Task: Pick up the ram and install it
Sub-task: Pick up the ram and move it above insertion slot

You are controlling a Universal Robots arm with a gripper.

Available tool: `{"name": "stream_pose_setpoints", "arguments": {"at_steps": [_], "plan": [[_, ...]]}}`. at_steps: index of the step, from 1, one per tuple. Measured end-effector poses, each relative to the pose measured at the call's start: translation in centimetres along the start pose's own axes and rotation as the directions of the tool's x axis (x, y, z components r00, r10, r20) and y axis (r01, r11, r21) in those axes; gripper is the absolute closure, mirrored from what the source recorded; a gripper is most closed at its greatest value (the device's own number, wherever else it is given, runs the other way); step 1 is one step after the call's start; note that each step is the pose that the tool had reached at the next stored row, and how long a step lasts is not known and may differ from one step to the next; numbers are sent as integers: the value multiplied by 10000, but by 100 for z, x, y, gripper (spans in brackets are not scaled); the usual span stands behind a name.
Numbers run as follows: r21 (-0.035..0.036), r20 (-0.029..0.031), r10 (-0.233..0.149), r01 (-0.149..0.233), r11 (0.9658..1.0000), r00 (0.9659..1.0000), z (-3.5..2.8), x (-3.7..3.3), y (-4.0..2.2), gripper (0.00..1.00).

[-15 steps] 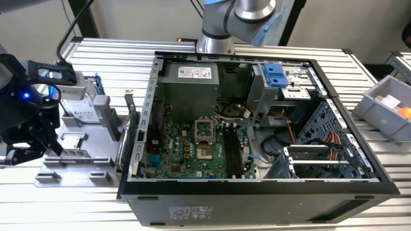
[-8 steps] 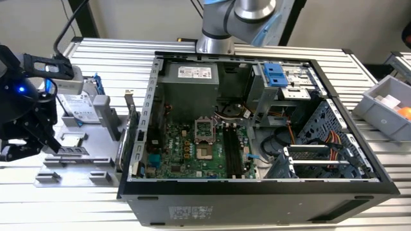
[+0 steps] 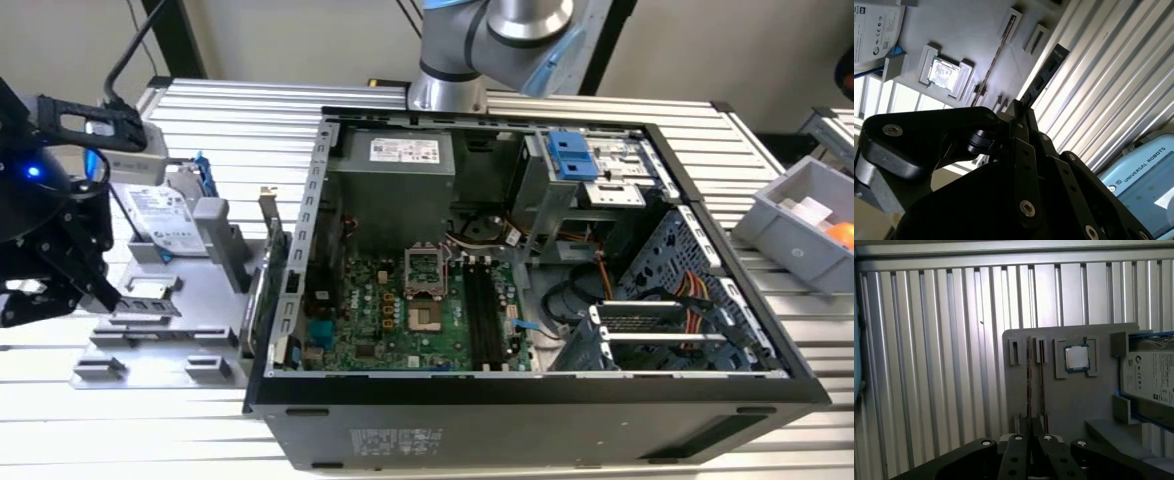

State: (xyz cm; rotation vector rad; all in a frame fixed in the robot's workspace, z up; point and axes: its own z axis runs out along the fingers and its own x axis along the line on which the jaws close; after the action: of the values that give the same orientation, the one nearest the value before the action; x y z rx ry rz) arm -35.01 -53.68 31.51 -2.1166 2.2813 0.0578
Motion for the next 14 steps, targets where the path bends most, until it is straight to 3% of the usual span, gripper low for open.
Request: {"name": "stream_pose_setpoints", "arguments": {"at_steps": [14], "plan": [[0, 0, 0, 0, 10000, 10000, -211, -10, 2, 100]]}}
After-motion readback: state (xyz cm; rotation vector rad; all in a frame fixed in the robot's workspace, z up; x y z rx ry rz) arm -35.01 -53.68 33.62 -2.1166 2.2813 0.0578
